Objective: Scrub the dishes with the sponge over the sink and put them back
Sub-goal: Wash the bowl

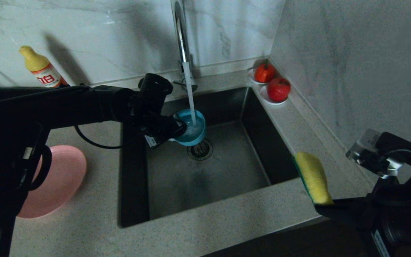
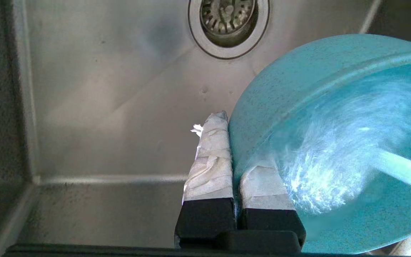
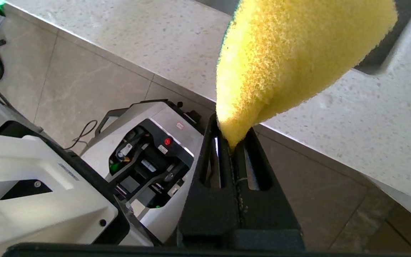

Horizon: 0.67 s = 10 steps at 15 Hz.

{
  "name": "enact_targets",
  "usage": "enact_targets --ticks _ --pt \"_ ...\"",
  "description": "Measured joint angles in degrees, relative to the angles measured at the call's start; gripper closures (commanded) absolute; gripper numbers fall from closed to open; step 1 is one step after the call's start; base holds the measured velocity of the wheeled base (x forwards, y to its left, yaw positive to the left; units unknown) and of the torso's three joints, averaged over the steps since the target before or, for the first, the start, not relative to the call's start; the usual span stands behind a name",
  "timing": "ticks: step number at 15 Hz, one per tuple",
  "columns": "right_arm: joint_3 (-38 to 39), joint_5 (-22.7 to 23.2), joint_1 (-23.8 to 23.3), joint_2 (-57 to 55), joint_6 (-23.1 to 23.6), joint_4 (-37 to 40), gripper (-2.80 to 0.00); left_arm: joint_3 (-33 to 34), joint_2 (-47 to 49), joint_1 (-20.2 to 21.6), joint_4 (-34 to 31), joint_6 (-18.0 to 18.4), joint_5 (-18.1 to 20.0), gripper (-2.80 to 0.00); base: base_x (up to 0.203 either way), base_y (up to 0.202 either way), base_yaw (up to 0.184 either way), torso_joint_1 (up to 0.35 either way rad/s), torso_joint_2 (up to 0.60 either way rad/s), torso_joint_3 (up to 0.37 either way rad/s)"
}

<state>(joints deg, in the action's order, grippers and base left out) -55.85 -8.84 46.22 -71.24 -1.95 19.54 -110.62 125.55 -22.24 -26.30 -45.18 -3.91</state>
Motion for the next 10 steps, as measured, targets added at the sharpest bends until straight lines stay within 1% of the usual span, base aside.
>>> enact_targets --ticks 2,4,5,7,8,10 --pt "0.28 0.07 -0.38 0.07 -0.03 0.05 0.0 0.36 -0.17 -0.06 -0.47 -0.15 -0.07 0.0 0.0 0.0 0.0 0.0 0.0 0.0" --pt "0.37 0.02 -0.52 0.07 0.0 -0.02 0.0 1.3 -0.99 -0.09 -2.46 0.14 -0.13 0.0 0.0 0.0 0.0 0.0 0.0 0.0" --pt "0.37 0.0 -0.63 0.05 0.02 -0.04 0.0 2.11 -1.8 -0.09 -4.17 0.68 -0.18 0.0 0.0 0.0 0.0 0.0 0.0 0.0" --pt "0.37 0.07 -1.57 -0.15 0.02 -0.15 0.0 5.36 -4.01 -0.09 -6.31 3.53 -0.85 0.0 0.0 0.0 0.0 0.0 0.0 0.0" --pt "0.37 0.11 -2.09 -0.28 0.05 -0.15 0.0 7.8 -5.32 -0.09 -6.53 5.35 -2.14 0.0 0.0 0.0 0.0 0.0 0.0 0.0" --pt "0.22 0.55 -2.43 -0.45 0.05 -0.15 0.0 12.47 -8.46 -0.02 -6.63 8.98 -7.1 0.0 0.0 0.0 0.0 0.0 0.0 0.0"
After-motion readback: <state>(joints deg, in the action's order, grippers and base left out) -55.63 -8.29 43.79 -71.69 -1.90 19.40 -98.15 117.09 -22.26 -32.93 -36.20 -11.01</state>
